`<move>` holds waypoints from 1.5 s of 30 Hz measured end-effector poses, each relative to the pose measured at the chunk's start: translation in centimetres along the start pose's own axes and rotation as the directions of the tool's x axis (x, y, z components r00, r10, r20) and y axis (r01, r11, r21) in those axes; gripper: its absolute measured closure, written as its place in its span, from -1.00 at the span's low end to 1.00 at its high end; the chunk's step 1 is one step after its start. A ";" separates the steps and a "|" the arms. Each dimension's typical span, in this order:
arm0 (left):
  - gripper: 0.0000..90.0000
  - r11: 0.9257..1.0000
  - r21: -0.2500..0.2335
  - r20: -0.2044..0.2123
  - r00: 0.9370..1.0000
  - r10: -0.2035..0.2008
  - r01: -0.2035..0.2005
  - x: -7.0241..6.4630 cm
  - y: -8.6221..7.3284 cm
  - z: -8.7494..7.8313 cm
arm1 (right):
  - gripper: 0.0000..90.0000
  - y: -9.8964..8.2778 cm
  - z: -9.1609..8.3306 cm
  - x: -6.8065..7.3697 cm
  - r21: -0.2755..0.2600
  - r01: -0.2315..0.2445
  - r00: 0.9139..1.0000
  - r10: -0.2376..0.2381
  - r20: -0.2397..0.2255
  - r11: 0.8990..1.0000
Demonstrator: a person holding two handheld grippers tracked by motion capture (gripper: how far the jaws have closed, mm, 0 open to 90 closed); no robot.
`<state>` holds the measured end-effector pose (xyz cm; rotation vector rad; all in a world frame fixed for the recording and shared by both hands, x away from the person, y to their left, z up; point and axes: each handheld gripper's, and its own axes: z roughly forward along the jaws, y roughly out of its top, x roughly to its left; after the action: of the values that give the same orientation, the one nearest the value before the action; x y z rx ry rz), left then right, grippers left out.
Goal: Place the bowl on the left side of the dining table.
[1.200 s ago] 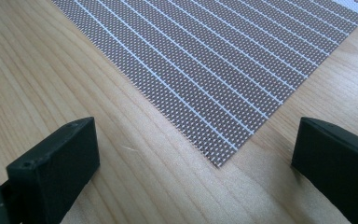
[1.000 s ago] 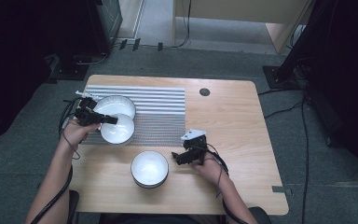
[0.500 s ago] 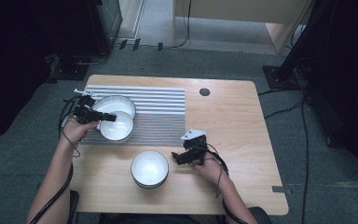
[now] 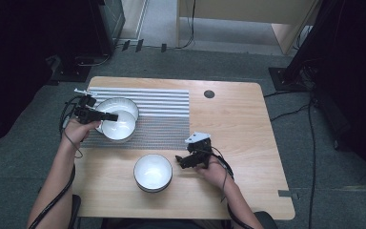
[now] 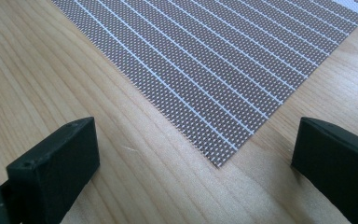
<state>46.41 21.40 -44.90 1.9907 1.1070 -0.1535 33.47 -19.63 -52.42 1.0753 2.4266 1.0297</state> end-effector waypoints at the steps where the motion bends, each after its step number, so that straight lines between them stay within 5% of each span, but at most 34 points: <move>1: 0.70 1.000 0.000 0.000 1.000 0.000 0.000 0.0 0.0 0.0 | -1.00 0.0 0.0 0.0 0.000 0.000 1.000 0.000 0.000 1.000; 45: 0.70 0.997 -0.040 -0.058 0.996 -0.064 0.061 2.6 1.2 -0.2 | -1.00 0.1 0.1 0.1 -0.002 -0.010 1.000 0.010 0.009 1.000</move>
<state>48.80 22.93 -45.26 1.9387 1.2021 -0.1056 33.49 -19.49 -52.42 1.0899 2.4156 1.0281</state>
